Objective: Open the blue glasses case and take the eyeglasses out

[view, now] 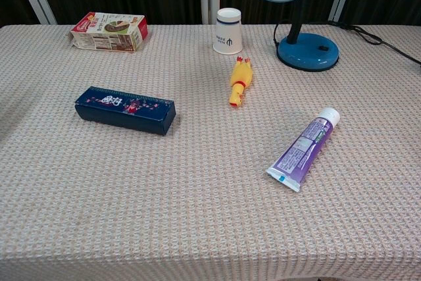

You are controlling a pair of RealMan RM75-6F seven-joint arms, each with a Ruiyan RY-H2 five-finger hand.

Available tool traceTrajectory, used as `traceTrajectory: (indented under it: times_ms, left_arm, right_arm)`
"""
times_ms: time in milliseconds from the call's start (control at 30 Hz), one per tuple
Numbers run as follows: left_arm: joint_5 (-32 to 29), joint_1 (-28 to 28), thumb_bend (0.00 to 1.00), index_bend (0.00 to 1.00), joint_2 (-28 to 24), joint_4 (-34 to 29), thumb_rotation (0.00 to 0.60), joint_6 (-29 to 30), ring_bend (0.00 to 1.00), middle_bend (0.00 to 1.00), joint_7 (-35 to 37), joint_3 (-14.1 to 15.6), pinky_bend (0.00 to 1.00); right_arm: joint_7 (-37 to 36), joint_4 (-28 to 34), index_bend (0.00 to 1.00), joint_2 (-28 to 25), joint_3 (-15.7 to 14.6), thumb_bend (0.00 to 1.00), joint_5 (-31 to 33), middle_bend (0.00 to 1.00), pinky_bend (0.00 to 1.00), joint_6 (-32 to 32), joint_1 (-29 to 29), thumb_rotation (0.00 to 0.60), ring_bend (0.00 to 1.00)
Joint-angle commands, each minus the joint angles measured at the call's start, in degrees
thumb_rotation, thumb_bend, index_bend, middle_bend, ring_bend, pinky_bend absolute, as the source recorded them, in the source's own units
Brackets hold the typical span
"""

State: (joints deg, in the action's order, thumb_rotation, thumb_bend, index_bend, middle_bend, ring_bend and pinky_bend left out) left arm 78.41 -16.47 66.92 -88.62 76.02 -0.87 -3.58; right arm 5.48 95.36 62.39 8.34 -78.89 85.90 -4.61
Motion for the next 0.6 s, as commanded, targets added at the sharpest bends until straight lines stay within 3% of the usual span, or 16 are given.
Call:
traceTrajectory:
  times_ms: [33,300,600]
  left_arm:
    - [0.1,0.1,0.16,0.08,0.1,0.2,0.600,-0.2,0.00,0.01,-0.2,0.0,0.00]
    - [4.2,-1.8,0.23,0.09,-0.6,-1.1,0.600,-1.7,0.00,0.01,0.2,0.2,0.00]
    - [7.0,-9.9,0.24,0.10,2.3,-2.5,0.600,-11.6,0.00,0.01,-4.3,-0.8,0.00]
  right_arm:
    - [-0.6,-0.7,0.00,0.3,-0.2,0.21,0.4,0.00,0.00,-0.3,0.3,0.600,0.00]
    - [-1.4,-1.1,0.00,0.0,0.0,0.21,0.3,0.00,0.00,0.4,0.6,0.600,0.00]
    - [-1.0,-1.2,0.00,0.5,0.1,0.21,0.5,0.00,0.00,0.0,0.3,0.600,0.00]
